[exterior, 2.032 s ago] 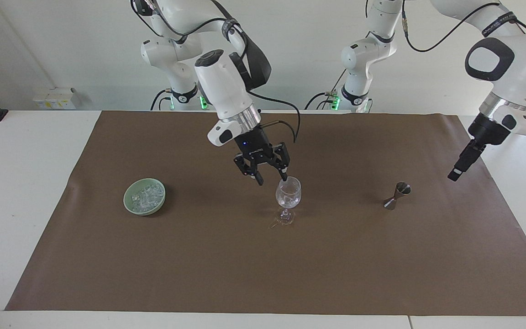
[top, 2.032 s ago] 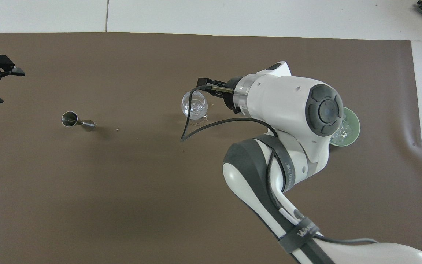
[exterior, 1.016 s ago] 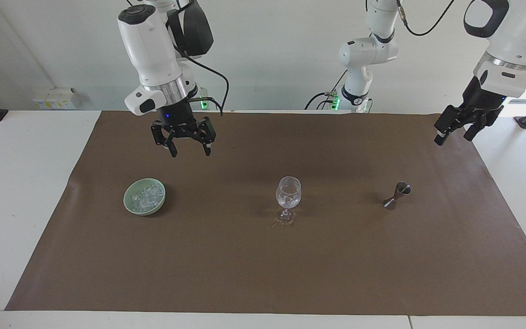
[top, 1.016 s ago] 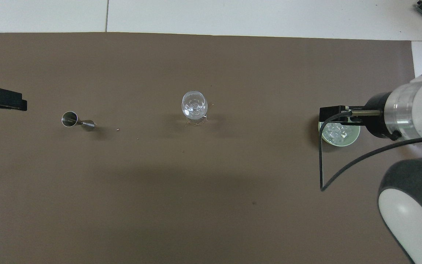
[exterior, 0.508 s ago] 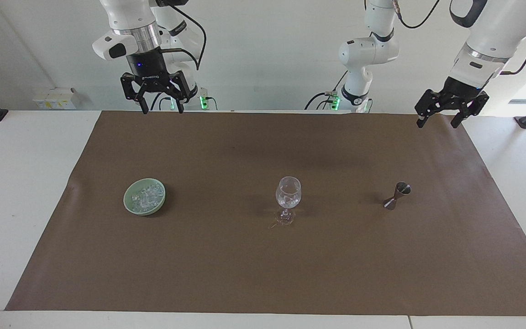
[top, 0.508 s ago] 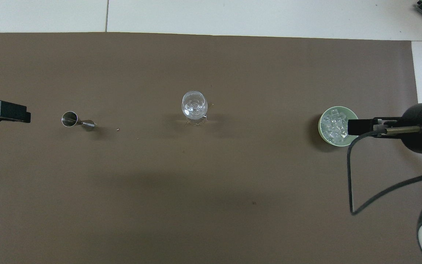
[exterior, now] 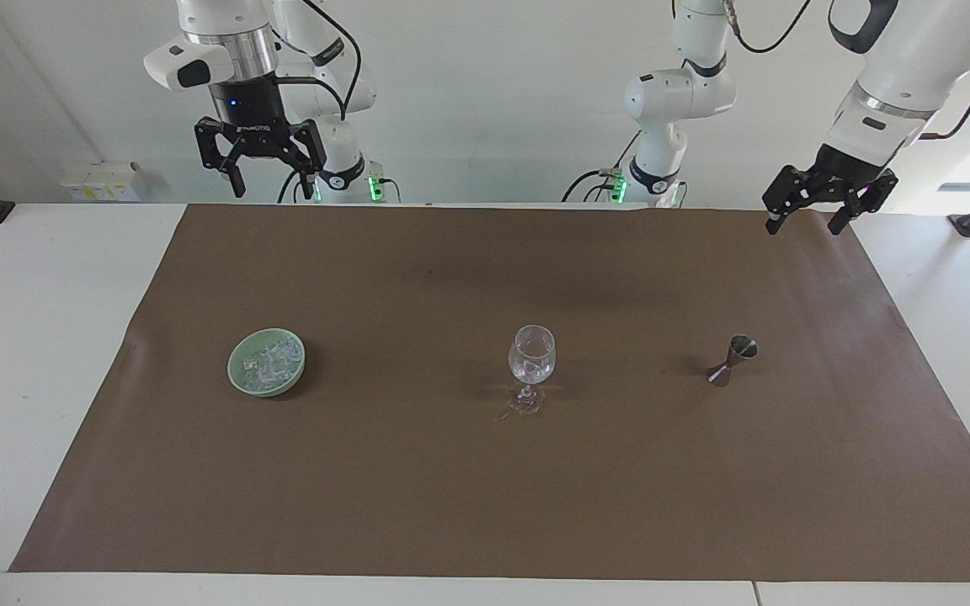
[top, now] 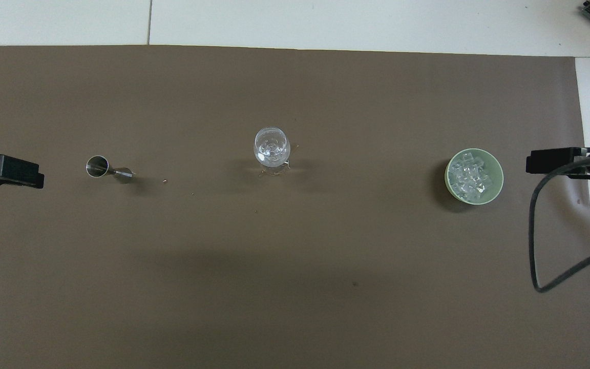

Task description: Pour wine and add ice with both arms

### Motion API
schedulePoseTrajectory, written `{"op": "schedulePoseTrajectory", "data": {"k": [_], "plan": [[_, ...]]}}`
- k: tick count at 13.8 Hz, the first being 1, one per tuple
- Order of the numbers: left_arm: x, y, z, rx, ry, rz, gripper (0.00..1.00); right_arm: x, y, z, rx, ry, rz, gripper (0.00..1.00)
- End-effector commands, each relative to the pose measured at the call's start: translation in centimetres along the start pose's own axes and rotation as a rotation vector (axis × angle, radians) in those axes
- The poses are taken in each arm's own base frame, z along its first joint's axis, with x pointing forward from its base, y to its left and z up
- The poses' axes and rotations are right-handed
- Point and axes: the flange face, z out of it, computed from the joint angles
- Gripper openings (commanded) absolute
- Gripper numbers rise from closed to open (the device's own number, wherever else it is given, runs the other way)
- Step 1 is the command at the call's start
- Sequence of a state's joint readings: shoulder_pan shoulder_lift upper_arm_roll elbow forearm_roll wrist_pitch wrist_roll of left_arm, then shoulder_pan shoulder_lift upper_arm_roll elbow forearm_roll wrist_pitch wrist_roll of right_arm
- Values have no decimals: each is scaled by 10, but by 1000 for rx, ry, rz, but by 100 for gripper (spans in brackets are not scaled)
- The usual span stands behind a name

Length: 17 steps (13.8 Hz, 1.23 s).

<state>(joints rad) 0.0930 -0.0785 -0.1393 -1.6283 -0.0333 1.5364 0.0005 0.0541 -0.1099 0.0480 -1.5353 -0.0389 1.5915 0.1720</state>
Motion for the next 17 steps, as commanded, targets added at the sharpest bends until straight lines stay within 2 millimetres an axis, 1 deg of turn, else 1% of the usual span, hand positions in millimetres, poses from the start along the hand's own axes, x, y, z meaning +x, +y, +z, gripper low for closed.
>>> {"op": "schedulePoseTrajectory", "data": {"k": [1,2,4,5,6,8,17], "plan": [[-10,0,-1,19,-8,8,100,21,2,8,15,-28,-13,100],[-10,-4,-1,19,-11,0,100,22,5,14,16,-36,-7,100],[-10,-14,-1,17,-11,-18,100,14,4,28,45,-69,-28,100],[-10,-14,-1,17,-11,-20,100,11,9,32,47,-68,-19,100],[-10,-14,-1,17,-11,-19,100,9,9,34,47,-64,-19,100],[-10,-12,-1,18,-12,-15,100,8,11,34,46,-63,-17,100],[-10,-13,-1,17,-12,-17,100,7,11,34,45,-67,-2,100]]}}
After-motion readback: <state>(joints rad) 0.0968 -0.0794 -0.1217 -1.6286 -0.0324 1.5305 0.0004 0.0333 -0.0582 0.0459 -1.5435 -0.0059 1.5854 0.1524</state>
